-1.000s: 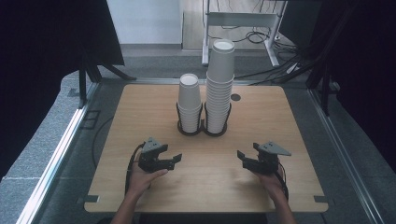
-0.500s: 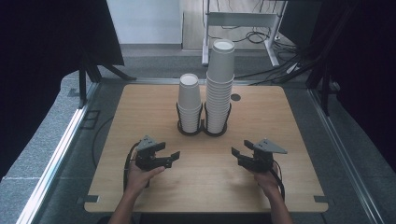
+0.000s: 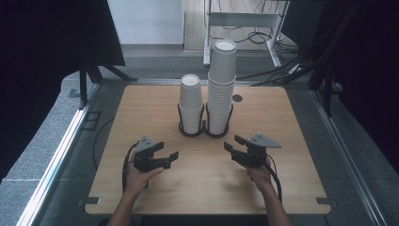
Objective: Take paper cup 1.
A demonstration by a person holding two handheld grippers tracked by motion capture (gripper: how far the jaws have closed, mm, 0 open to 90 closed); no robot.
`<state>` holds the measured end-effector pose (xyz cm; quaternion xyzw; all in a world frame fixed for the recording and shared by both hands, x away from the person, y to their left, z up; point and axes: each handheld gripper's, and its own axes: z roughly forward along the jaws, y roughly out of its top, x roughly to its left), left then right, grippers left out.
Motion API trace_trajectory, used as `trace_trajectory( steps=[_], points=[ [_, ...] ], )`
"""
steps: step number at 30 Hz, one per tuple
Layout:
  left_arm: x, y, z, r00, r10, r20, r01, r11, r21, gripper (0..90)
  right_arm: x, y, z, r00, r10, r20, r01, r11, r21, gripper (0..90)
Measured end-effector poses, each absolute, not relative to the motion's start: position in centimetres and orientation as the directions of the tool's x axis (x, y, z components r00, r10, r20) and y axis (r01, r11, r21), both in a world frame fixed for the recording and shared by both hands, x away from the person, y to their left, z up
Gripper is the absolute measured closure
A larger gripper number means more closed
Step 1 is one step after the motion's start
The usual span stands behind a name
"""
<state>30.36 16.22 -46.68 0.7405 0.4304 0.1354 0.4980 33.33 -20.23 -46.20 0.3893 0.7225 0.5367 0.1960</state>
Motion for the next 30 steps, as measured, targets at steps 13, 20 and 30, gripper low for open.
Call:
trace_trajectory(
  steps=[13, 20, 30],
  points=[
    [30.4, 16.5, -46.6, 0.587, 0.774, -0.236, 0.508, -0.126, 0.852, 21.8, 35.3, -17.6, -46.0, -0.69, 0.712, 0.129, 0.333, 0.155, 0.93, 63.7],
    [30.3, 15.9, -46.4, 0.597, 0.77, -0.223, 0.501, -0.141, 0.854, 21.6, 36.1, -16.5, -46.1, -0.704, 0.698, 0.13, 0.322, 0.15, 0.935, 72.1],
    [30.4, 15.6, -46.8, 0.595, 0.768, -0.236, 0.509, -0.132, 0.851, 21.6, 37.4, -14.9, -45.9, -0.732, 0.668, 0.133, 0.318, 0.162, 0.934, 89.2]
  ],
)
